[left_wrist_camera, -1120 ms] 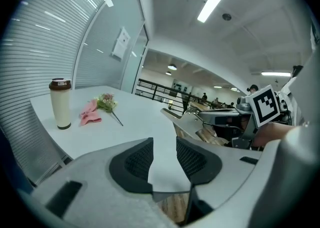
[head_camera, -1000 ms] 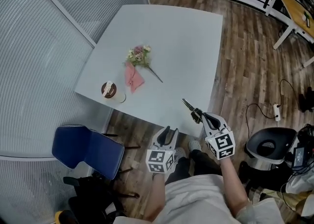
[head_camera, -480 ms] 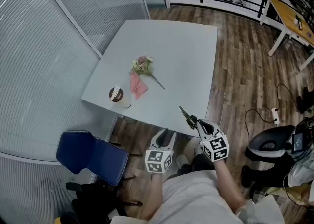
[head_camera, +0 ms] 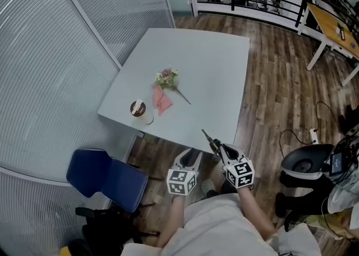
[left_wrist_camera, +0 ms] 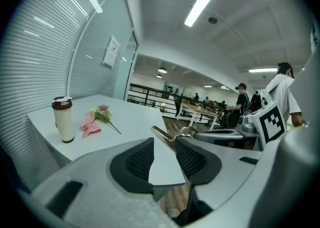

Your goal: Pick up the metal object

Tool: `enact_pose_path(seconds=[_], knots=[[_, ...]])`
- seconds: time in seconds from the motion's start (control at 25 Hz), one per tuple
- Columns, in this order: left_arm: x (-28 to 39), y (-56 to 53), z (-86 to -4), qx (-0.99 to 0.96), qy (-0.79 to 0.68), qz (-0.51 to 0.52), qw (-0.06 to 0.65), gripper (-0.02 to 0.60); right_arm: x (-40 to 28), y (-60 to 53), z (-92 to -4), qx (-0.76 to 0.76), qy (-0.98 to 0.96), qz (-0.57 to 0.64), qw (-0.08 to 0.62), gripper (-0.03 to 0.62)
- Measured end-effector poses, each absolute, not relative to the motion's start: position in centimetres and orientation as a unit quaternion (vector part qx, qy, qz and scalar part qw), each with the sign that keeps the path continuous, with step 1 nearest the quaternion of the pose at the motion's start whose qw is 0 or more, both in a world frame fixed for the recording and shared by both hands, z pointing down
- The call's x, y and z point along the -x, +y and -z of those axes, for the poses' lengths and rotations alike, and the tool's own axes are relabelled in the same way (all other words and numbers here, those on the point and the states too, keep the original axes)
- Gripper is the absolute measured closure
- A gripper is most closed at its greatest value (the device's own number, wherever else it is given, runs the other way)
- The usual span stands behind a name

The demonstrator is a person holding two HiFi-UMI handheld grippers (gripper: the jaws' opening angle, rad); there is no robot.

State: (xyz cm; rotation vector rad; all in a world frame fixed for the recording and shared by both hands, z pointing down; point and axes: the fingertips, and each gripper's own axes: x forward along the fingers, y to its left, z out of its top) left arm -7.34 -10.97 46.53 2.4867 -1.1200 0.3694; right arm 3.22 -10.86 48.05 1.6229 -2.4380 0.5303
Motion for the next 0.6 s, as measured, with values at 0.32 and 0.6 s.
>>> enact_pose_path(seconds=[0.32, 0.6], knots=[[7.4, -11.2, -47.3, -0.884, -0.405, -0.127, 0.195, 0.497, -2.7, -10.2, -47.9, -0.540, -0.820, -0.173, 0.077, 0.592], [7.1, -10.9, -47.6, -0.884, -0.395, -0.115, 0.220, 0.572, -2.5, -9.2, -48.2, -0.529, -0.826, -0.167, 0.095, 0.592]])
